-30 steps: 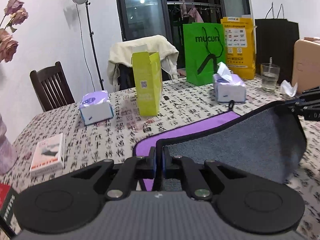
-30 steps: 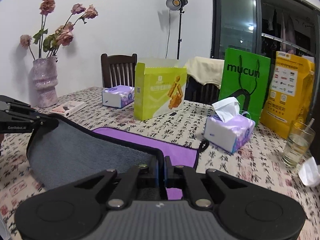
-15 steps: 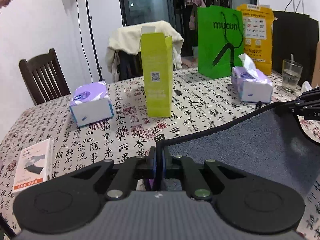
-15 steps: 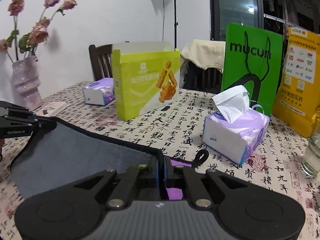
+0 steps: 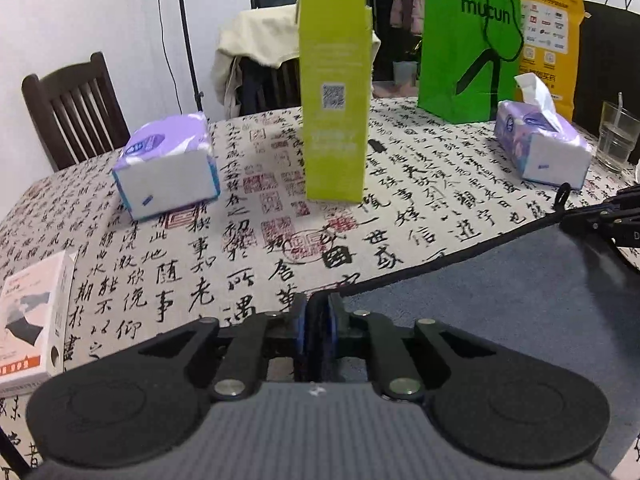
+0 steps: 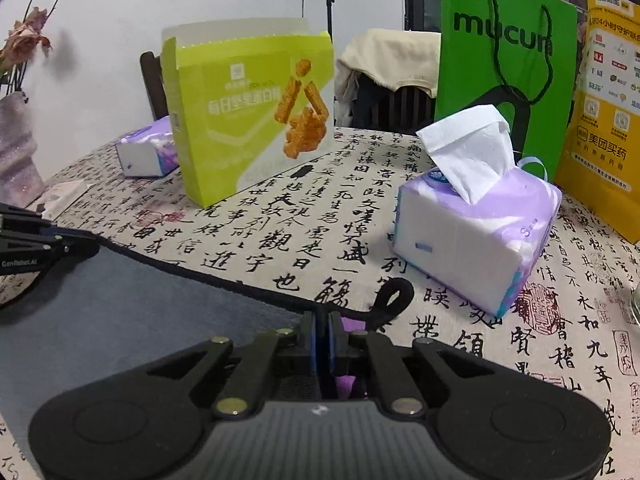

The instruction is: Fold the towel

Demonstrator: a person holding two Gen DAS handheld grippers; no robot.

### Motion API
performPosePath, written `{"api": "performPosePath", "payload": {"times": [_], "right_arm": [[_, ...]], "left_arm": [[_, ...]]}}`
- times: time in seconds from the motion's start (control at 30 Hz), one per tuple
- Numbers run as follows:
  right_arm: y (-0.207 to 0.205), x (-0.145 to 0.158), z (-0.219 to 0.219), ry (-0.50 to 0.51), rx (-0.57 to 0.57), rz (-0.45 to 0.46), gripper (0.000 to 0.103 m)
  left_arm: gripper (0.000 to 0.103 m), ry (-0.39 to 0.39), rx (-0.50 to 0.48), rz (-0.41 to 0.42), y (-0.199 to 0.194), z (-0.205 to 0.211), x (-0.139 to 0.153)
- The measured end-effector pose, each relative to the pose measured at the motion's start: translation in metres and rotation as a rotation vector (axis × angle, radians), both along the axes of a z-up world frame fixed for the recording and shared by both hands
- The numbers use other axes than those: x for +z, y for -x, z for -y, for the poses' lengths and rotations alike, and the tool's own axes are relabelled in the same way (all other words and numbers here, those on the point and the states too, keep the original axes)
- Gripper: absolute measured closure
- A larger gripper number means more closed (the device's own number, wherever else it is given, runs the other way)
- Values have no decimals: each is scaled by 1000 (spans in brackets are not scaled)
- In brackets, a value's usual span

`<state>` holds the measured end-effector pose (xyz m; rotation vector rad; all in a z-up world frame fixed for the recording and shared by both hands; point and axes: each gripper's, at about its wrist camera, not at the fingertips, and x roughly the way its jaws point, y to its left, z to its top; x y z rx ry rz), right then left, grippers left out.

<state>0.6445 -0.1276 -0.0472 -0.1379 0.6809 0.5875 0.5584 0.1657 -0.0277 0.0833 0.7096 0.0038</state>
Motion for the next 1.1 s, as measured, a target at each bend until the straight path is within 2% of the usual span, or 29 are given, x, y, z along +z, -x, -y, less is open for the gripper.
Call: {"api": "performPosePath", "payload": {"times": [0.1, 0.13, 0.2, 0.23, 0.43, 0.7, 0.77, 0.83, 0.9, 0.93, 1.03, 1.1], "right_arm": [[-1, -1, 4, -7, -29, 2, 80], [-2, 0, 6, -7, -41, 2, 74], [0, 4, 9, -5, -62, 14, 67], [3, 8, 12, -9, -69, 22, 64], [23, 31, 18, -22, -59, 61, 55], [77, 52, 23, -23, -31, 113, 42], [90, 54, 24, -26, -28, 120, 41], [103, 56, 27, -39, -29, 120, 40], [117, 58, 31, -56, -27, 122, 34], [125, 59, 32, -65, -25, 128, 28], [151, 61, 35, -81, -10, 152, 6], [165, 62, 36, -88, -7, 174, 0]], "left_arm": [[56, -13, 26, 12, 3, -4, 4], [53, -13, 31, 17, 5, -5, 6], [52, -16, 35, 30, 11, -7, 13], [48, -17, 39, 36, 15, -8, 17], [34, -12, 47, 62, 42, -7, 36], [26, 15, 52, 106, 102, 7, 55], [20, 29, 58, 124, 117, 11, 61], [9, 35, 70, 146, 132, 15, 67], [3, 37, 70, 171, 147, 20, 72], [0, 36, 68, 182, 154, 23, 74], [0, 29, 69, 202, 172, 32, 78], [0, 29, 64, 204, 182, 37, 79]]}}
